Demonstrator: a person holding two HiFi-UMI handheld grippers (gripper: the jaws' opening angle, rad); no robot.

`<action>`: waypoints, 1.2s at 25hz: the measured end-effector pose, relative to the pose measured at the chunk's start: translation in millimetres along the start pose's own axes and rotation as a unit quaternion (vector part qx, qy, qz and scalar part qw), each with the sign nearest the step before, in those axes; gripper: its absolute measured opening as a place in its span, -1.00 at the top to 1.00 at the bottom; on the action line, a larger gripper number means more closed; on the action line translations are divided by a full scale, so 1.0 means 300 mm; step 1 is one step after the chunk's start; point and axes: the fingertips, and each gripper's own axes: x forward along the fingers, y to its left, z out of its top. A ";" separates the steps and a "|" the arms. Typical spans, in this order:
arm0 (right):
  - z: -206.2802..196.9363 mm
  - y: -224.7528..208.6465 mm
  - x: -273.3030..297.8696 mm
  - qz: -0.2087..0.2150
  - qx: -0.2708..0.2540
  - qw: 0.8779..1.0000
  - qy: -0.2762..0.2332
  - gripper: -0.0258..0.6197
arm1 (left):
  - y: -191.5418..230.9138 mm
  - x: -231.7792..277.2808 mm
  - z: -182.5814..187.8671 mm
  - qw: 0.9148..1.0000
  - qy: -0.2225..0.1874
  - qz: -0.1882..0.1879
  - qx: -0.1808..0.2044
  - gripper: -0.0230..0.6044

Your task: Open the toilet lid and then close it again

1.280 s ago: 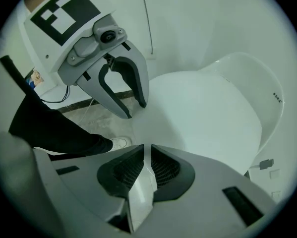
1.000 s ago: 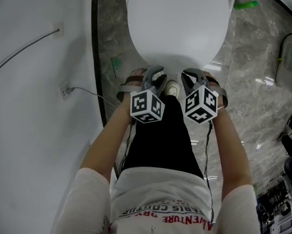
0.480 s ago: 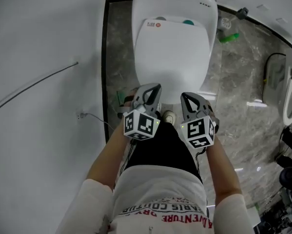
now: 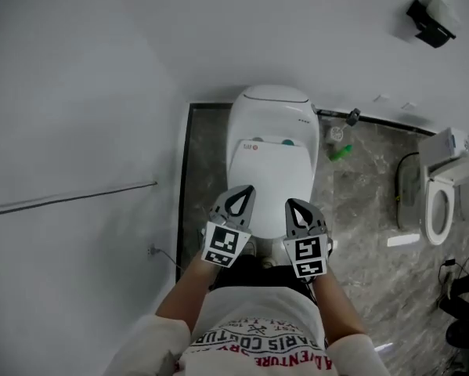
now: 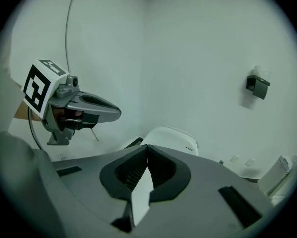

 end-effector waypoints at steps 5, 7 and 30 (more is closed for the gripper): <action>0.206 -0.011 -0.156 -0.037 0.012 0.999 -0.033 0.87 | 0.036 -0.158 0.240 0.998 -0.044 0.011 -0.052 0.91; 0.277 -0.009 -0.202 -0.044 0.013 0.998 -0.046 0.87 | 0.063 -0.213 0.320 0.996 -0.063 0.018 -0.054 0.90; 0.612 -0.027 -0.542 -0.102 0.058 0.972 -0.201 0.87 | 0.121 -0.608 0.679 0.978 -0.181 0.053 -0.083 0.90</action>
